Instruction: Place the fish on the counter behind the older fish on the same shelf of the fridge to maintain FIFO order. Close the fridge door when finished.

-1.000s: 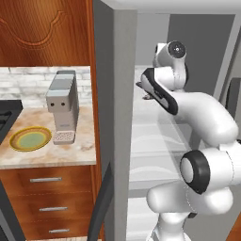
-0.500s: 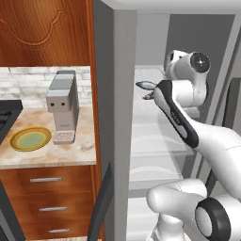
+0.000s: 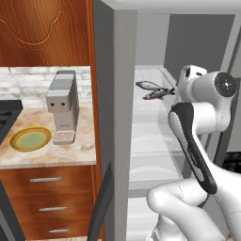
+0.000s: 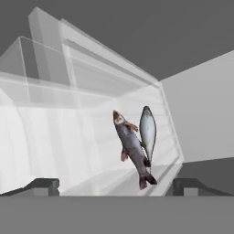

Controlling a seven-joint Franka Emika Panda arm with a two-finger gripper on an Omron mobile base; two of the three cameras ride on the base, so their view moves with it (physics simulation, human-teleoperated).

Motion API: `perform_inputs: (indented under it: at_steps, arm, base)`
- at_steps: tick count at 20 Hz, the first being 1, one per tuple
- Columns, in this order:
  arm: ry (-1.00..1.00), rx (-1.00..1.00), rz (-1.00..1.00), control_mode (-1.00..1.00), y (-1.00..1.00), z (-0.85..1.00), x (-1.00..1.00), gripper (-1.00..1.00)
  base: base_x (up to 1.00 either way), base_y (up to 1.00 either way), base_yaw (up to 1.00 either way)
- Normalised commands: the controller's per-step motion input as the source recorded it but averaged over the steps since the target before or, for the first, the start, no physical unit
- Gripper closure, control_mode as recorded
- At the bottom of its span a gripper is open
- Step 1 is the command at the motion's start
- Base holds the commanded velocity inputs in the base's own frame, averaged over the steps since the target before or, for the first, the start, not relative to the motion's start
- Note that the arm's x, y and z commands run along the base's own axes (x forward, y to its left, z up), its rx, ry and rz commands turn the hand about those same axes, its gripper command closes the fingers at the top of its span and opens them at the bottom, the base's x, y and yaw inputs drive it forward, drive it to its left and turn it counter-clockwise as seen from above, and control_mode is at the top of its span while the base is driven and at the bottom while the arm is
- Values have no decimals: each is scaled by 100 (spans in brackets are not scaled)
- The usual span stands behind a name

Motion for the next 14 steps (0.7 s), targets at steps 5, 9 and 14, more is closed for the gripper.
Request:
perform_inputs:
  at_steps: [5,9,14]
  arm:
    - [13,-4,0,-100,21,-35,-22,-100]
    - [2,-5,2,-100,13,-15,0,-100]
    - [-2,-3,4,-100,3,-25,-13,-100]
  base:
    - [0,0,0]
    - [0,0,0]
    - [0,0,0]
